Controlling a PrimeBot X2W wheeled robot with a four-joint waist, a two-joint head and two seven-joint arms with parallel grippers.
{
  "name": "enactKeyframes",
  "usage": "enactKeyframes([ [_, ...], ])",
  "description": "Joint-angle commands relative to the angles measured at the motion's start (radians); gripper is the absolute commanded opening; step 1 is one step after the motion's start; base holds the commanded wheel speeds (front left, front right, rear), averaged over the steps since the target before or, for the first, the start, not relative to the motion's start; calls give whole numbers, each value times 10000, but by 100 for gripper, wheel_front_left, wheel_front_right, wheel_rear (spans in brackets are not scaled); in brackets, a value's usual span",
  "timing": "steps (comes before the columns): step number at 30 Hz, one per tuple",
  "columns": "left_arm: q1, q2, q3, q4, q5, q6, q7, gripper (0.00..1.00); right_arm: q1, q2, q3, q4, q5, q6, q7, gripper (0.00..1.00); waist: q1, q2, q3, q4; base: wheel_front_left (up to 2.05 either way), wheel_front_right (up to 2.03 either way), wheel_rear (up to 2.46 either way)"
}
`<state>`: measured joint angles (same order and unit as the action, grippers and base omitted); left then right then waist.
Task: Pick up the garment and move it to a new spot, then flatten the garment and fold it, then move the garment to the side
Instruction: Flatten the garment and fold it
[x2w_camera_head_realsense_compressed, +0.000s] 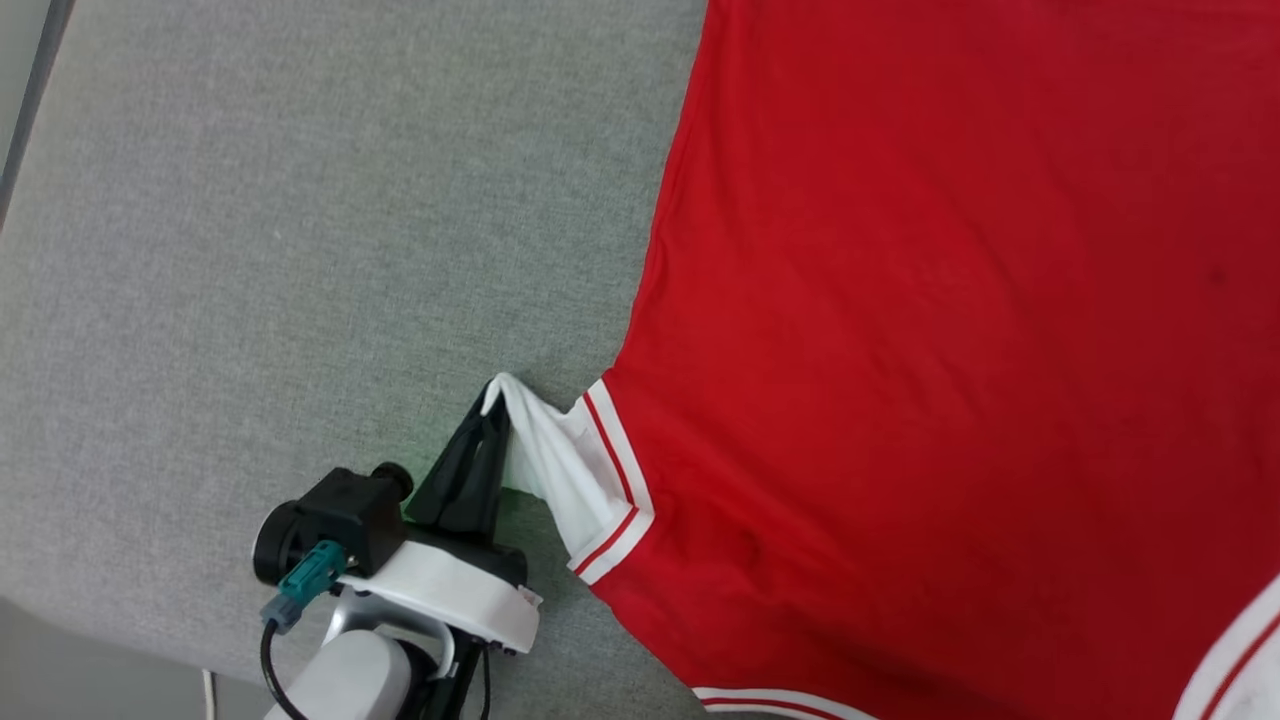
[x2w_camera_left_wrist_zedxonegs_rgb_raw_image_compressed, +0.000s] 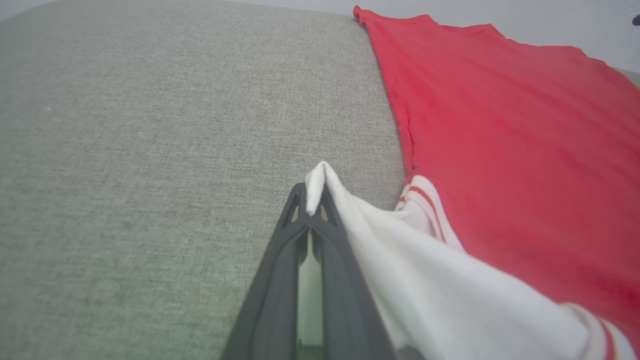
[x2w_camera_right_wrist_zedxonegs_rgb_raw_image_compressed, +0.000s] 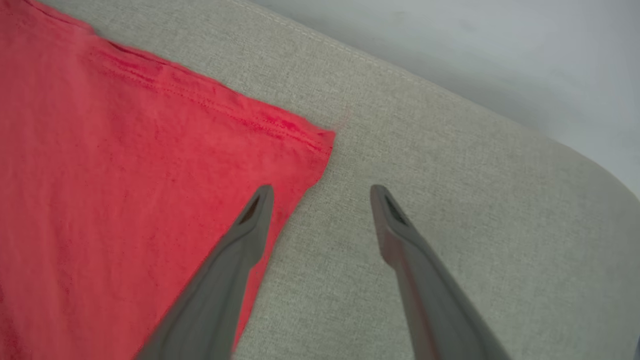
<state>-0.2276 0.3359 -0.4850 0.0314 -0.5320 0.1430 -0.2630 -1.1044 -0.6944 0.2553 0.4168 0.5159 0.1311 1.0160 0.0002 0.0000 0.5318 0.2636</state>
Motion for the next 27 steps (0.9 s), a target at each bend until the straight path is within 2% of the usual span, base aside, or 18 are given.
enactKeyframes([
  [1, -157, -69, 26, -1, 66, -42, -22, 0, -219, 27, -28, 102, -78, -8, 43, 100, -2, 0, 378, 291, 0, 0, 0],
  [7, -373, -491, 159, 85, 364, -371, -22, 0, -278, 243, -236, 943, -410, -8, -20, 100, -2, 0, 911, 583, 0, 0, 0],
  [15, -446, -869, 456, 312, 663, -706, -13, 0, 987, 423, -239, 2069, -417, -7, -58, 100, -2, 0, 1101, 699, 0, 0, 0],
  [16, -451, -893, 489, 350, 709, -743, -13, 0, 1060, 396, -186, 2059, -443, -8, -103, 65, -2, 0, 1098, 697, 0, 0, 0],
  [17, -457, -918, 522, 387, 740, -790, -13, 0, 1077, 395, -186, 2030, -433, -7, -194, 0, -2, 0, 1087, 689, 0, 0, 0],
  [22, -322, -1030, 738, 575, 898, -894, -13, 0, 720, 341, -151, 1765, -401, -8, -842, 0, -2, 0, 768, 552, 0, 0, 0],
  [27, 38, -1077, 972, 764, 986, -953, -15, 0, 410, 423, 190, 1396, -125, -8, -1856, 0, -2, 0, -3, 232, 0, 0, 0],
])
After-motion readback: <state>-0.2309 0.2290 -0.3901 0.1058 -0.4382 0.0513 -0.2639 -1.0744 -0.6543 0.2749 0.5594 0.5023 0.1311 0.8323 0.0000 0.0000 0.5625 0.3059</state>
